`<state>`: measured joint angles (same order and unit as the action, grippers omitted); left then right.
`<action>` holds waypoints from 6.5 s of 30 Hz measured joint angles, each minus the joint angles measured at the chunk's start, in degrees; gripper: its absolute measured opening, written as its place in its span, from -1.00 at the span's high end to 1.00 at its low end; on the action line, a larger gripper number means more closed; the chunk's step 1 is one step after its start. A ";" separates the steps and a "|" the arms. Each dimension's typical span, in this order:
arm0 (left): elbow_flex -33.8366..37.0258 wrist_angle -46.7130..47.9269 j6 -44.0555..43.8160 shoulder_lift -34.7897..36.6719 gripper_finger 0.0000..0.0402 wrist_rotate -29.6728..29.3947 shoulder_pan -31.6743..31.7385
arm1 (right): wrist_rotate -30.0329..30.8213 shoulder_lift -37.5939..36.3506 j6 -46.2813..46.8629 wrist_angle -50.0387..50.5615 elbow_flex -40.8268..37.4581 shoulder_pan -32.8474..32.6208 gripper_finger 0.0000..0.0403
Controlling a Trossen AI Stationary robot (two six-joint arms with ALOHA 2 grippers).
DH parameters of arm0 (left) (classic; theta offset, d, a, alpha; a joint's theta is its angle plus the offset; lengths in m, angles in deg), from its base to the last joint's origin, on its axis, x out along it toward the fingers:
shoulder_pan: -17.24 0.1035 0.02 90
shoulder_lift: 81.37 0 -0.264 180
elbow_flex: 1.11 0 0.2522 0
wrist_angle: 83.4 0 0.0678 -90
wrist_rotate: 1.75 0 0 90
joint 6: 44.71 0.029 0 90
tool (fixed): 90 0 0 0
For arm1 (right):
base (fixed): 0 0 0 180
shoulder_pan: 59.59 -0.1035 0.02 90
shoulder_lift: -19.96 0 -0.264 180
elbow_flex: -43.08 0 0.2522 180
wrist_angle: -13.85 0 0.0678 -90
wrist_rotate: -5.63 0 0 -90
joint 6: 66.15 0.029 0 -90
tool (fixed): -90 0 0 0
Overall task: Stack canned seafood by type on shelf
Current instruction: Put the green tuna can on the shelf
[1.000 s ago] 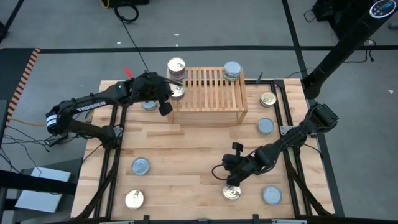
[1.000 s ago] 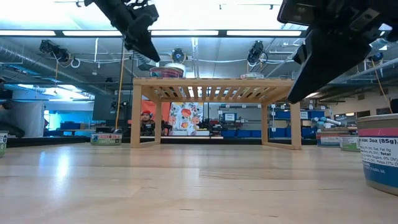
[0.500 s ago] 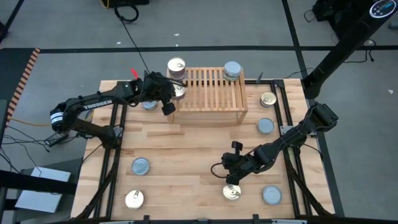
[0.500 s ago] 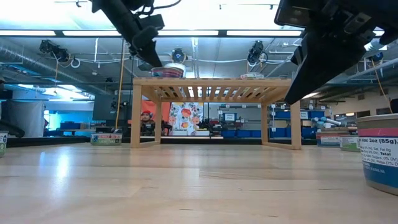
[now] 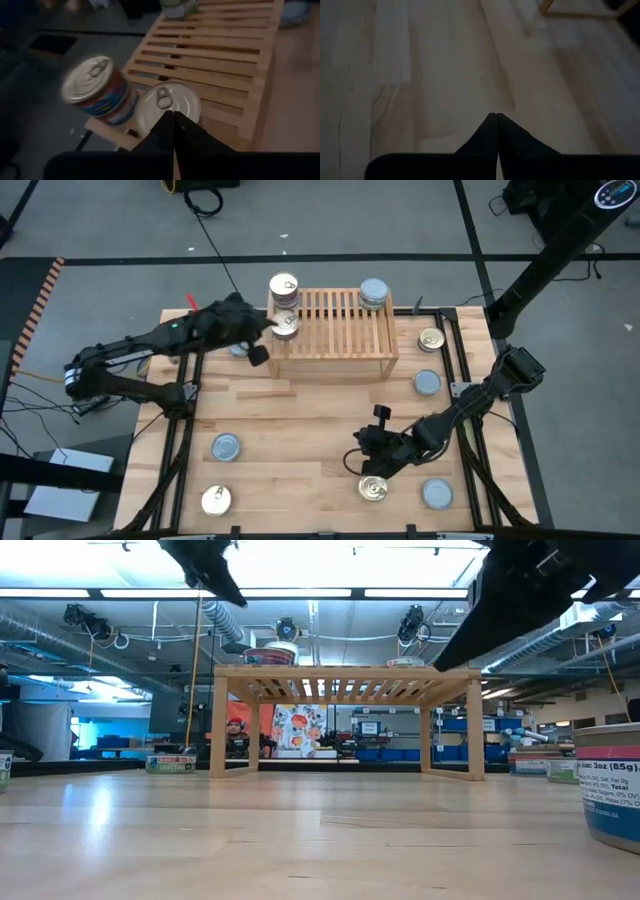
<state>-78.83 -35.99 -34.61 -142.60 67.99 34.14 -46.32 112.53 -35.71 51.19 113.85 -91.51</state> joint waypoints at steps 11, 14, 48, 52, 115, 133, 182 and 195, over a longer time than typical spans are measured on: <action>12.63 5.61 -15.79 14.35 0.97 -9.31 -6.90 | 0.42 0.01 -1.62 -5.38 -2.69 -1.08 0.96; 16.52 9.47 -22.48 14.76 0.97 -9.91 -6.42 | 0.07 0.01 -1.51 -5.59 -2.71 -0.99 0.96; 29.50 -2.51 -19.00 -10.36 0.98 -2.96 20.63 | -0.18 0.02 -2.10 -6.78 -2.73 -0.64 0.96; 29.50 -2.54 -18.27 -10.40 0.98 -2.77 20.62 | -0.18 0.02 -2.10 -6.78 -2.73 -0.64 0.96; 33.47 6.50 -55.21 -3.48 0.98 9.04 -22.04 | -3.92 0.04 -2.34 -6.78 -2.75 -0.57 0.96; 33.04 -26.28 -50.27 -18.74 0.98 5.51 -35.19 | -6.75 0.04 -2.05 -6.91 -2.75 -0.57 0.96; 11.19 -57.00 -21.00 -40.52 0.98 8.38 -29.89 | -7.68 0.04 2.39 -9.47 -5.49 1.18 0.79; 25.88 -78.39 -14.79 -39.47 0.98 6.22 -28.11 | -4.27 0.07 12.58 -11.61 -10.60 7.10 0.31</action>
<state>-52.95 -114.38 -49.40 -182.08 74.21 6.02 -50.58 112.60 -23.13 39.58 103.25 -84.41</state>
